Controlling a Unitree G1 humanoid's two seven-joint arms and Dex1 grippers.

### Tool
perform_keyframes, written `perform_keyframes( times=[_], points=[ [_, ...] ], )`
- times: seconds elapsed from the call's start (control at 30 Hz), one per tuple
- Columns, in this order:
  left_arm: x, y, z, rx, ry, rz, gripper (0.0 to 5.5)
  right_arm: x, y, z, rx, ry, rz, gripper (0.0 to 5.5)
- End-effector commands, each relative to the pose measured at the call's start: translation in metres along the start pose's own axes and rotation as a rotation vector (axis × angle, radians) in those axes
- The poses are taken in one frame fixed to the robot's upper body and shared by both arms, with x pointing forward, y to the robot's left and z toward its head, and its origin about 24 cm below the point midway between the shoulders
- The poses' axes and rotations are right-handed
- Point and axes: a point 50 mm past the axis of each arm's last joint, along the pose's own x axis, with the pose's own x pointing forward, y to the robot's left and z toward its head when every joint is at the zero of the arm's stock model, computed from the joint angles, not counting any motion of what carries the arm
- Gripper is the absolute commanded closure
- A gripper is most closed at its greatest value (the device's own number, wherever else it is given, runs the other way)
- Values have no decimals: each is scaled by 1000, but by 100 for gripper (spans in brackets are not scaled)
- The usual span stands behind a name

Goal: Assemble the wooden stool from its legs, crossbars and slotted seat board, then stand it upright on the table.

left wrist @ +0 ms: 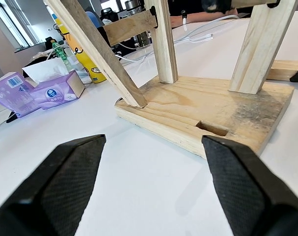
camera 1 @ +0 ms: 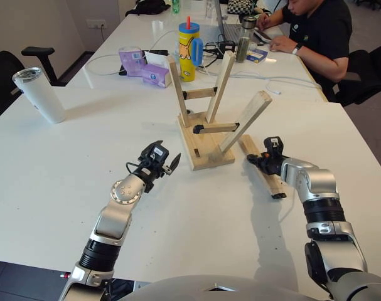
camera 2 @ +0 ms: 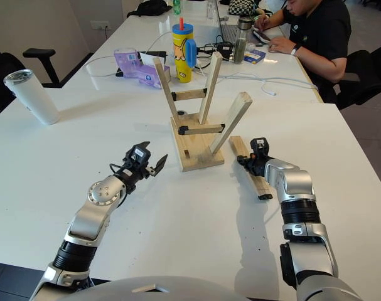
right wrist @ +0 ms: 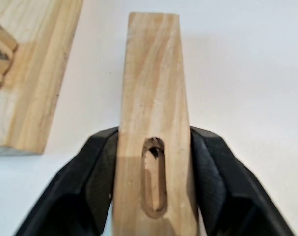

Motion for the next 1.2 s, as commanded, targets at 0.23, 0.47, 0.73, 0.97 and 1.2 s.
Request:
perform_keyframes(
  times=[0.23, 0.47, 0.73, 0.97, 1.2],
  points=[
    [1, 14, 14, -56, -68, 69, 187, -20, -15, 93, -21, -545, -191, 346],
    [0, 35, 57, -164, -252, 125, 187, -71, 6, 177, -115, -987, -140, 346],
    [-16, 49, 157, -664, -702, -119, 187, -142, 73, 232, -470, -1377, 96, 346],
    [-18, 38, 186, -864, -780, -343, 187, -136, 126, 201, -634, -1286, 447, 346],
    [-21, 33, 194, -937, -785, -423, 187, -130, 139, 179, -671, -1181, 597, 346]
  ],
)
